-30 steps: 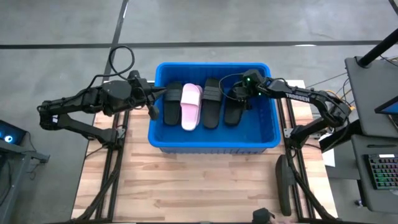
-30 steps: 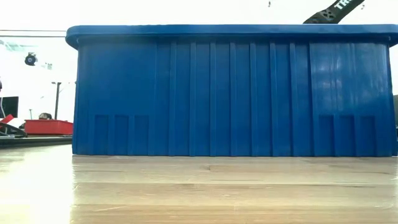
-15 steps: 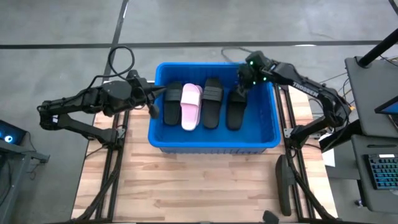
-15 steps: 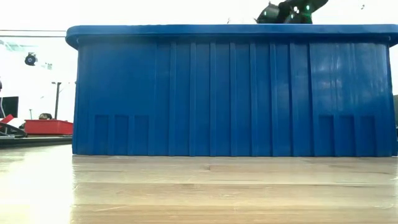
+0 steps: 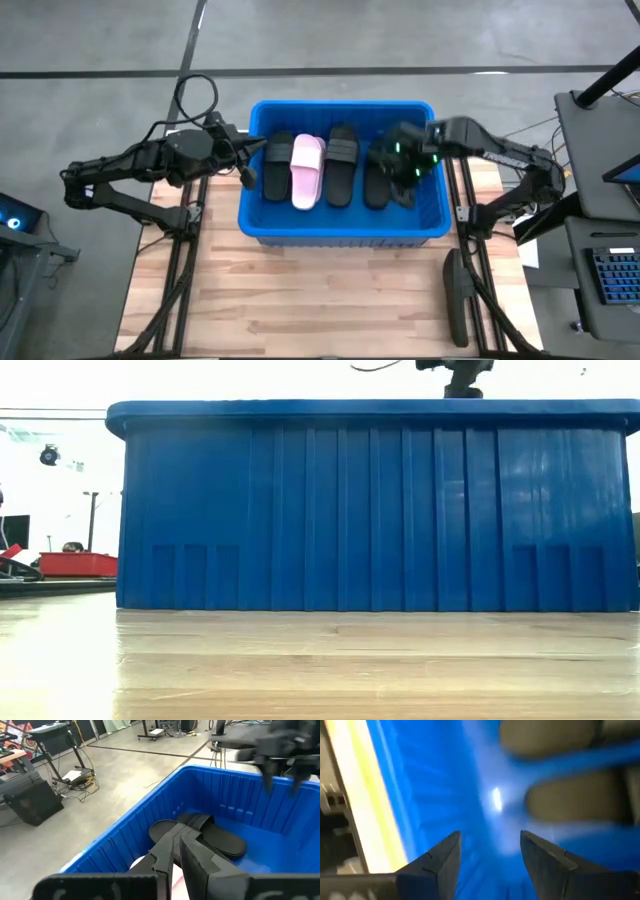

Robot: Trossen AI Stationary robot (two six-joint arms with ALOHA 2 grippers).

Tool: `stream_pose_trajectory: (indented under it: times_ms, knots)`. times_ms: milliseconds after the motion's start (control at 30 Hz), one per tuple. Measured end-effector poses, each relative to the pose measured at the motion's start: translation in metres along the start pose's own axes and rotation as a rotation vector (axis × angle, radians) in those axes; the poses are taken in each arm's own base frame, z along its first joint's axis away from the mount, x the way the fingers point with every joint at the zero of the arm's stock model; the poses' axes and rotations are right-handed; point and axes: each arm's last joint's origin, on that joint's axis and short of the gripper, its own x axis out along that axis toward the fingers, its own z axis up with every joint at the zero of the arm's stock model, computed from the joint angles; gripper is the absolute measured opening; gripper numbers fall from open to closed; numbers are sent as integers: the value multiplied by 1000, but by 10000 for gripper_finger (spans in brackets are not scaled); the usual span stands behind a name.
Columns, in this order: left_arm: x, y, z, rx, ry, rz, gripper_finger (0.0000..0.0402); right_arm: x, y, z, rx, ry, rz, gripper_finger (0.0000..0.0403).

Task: Pick and place slides into bin
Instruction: Put the black slide into the blue container

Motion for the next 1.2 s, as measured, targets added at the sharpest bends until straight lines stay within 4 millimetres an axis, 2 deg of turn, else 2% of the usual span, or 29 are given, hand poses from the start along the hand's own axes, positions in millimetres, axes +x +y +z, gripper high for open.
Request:
stream_pose_trajectory:
  times_ms: [167,400,600,700,900,1200]
  knots:
    - [2,-1,0,9,5,-2,17,9,56,-29,54,152,-77,191]
    - [2,-2,-1,12,9,-30,17,13,130,-74,169,158,-129,191]
    - [6,-5,-1,95,19,-33,17,11,177,-122,283,200,-110,191]
    - [8,-7,-2,128,26,-33,17,11,197,-148,256,251,-89,191]
    - [10,-8,-2,132,30,-36,17,22,224,-185,224,311,-140,192]
    - [9,-7,-2,179,26,-48,17,57,240,-209,344,301,-398,179]
